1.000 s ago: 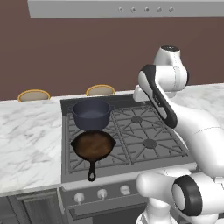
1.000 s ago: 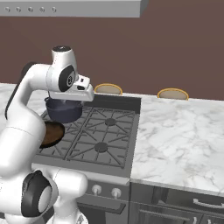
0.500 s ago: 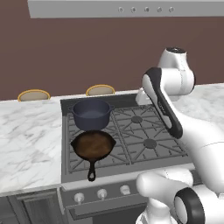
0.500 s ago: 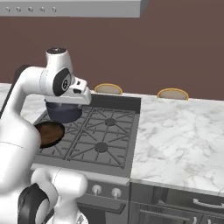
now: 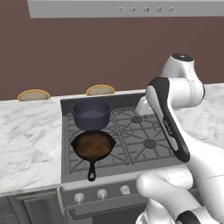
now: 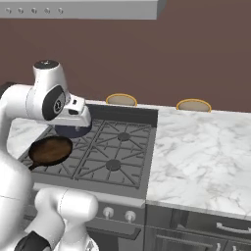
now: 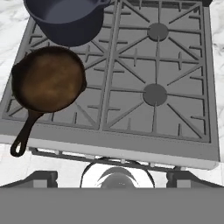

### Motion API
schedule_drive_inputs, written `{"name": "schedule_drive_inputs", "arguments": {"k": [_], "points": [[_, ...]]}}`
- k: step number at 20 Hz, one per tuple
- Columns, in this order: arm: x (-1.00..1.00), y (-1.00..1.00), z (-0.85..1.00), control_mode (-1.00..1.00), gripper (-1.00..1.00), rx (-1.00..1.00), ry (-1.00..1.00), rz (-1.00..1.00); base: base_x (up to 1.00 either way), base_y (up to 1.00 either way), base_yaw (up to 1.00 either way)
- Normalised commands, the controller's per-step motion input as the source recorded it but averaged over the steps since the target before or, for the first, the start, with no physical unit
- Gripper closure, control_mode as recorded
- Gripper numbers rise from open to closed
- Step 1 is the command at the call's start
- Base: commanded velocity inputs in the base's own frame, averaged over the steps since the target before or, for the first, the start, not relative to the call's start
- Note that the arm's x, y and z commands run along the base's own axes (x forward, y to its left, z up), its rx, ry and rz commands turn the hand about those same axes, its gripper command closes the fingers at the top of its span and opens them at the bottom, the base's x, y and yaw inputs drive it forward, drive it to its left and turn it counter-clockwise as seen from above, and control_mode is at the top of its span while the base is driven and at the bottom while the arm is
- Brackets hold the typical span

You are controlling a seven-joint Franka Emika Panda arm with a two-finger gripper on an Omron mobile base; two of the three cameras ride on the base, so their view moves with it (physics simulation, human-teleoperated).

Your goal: Move the pot and pan from the stove into the sink.

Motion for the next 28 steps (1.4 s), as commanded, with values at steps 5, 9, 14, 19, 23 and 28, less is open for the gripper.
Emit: {"name": "schedule_drive_inputs", "arguments": {"k": [5,9,14,19,23,28], "points": [[-0.51,0.46,0.0,-1.0,-1.0,0.0,0.0,0.0,0.0,0.0,0.0],[-0.41,0.65,0.0,-1.0,-1.0,0.0,0.0,0.0,0.0,0.0,0.0],[-0.34,0.73,-0.06,-1.0,-1.0,0.0,0.0,0.0,0.0,0.0,0.0],[-0.24,0.73,-0.14,-1.0,-1.0,0.0,0.0,0.0,0.0,0.0,0.0],[-0.06,0.34,-0.07,-1.0,-1.0,0.0,0.0,0.0,0.0,0.0,0.0],[0.0,0.0,-0.01,-1.0,-1.0,0.0,0.01,0.0,0.0,0.0,0.0]]}}
